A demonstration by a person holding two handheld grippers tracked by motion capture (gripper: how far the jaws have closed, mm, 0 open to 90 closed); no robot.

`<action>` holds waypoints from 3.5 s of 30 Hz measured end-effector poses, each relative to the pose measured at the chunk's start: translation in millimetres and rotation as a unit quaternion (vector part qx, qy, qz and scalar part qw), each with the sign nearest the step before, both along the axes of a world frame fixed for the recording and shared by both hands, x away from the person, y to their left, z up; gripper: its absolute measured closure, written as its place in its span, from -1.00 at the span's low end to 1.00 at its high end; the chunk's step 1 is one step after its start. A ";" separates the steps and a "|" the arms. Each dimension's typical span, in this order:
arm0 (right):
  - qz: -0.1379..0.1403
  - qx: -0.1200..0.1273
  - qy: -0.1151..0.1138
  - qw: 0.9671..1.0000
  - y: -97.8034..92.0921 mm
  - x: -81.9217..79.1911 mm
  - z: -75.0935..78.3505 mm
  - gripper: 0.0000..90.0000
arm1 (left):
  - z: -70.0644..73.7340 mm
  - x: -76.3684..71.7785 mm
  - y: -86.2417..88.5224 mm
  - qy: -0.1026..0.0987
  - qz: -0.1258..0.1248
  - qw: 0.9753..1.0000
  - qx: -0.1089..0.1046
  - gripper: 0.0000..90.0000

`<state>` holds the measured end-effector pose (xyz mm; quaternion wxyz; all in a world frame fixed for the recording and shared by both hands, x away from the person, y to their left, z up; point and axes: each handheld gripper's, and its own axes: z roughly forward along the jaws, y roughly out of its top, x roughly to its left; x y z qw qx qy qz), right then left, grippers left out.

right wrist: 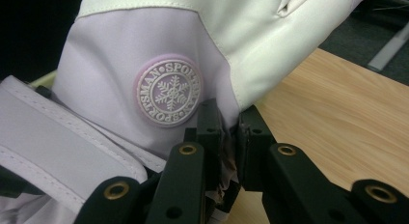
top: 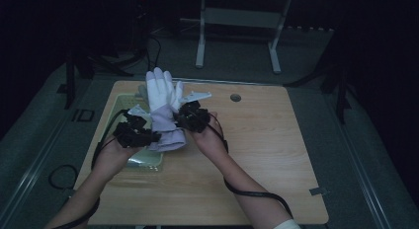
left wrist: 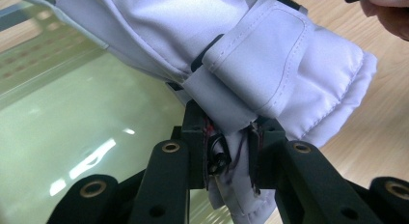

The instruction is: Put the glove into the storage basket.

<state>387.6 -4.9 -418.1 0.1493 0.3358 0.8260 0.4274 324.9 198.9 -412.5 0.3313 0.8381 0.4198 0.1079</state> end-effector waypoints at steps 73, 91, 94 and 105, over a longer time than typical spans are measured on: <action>0.055 -0.038 0.043 0.997 43.9 10.7 -30.8 -0.68 | -53.6 -8.3 28.0 -0.060 0.030 0.996 -0.056 -1.00; 0.061 -0.042 0.047 0.996 -18.2 9.1 -52.9 -0.68 | -62.6 -15.8 -30.9 -0.052 -0.030 0.992 -0.109 -1.00; 0.059 -0.036 0.056 0.996 -27.6 9.7 -58.1 -0.68 | -65.7 -17.1 -37.3 -0.053 -0.052 0.989 -0.127 -1.00; 0.051 -0.028 0.055 0.997 -58.8 1.1 -78.9 -0.68 | -69.9 -29.8 -68.0 -0.074 -0.083 0.985 -0.128 -1.00</action>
